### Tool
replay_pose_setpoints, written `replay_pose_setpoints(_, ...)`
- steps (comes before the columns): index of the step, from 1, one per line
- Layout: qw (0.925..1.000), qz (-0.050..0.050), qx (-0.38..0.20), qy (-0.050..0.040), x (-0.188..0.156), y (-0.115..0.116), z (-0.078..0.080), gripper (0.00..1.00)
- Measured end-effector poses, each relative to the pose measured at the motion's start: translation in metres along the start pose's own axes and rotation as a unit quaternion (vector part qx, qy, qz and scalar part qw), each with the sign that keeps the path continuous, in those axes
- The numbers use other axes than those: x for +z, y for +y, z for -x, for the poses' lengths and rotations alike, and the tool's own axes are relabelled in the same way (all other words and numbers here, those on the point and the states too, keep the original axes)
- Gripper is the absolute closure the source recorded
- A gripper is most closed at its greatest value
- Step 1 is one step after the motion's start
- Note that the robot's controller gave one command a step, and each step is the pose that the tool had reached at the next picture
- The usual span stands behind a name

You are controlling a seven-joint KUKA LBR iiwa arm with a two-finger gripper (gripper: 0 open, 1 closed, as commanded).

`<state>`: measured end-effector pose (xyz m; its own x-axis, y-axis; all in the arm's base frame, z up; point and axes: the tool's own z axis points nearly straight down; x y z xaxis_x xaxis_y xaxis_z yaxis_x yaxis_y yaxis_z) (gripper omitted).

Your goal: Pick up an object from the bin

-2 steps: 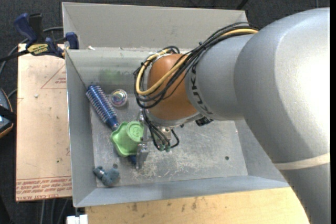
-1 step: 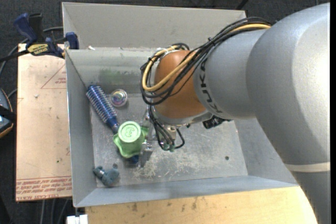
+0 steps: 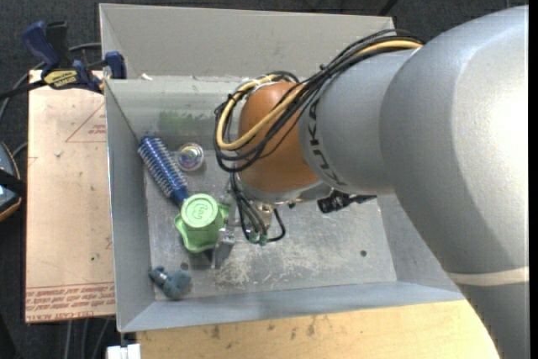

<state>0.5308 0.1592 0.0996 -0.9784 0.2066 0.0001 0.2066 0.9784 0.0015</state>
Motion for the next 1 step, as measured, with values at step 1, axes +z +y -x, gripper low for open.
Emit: replay_pose_setpoints(1, 0.9962, 0.001, 0.087, -0.0027, 0.0259, 0.0075, 0.0027, 0.0)
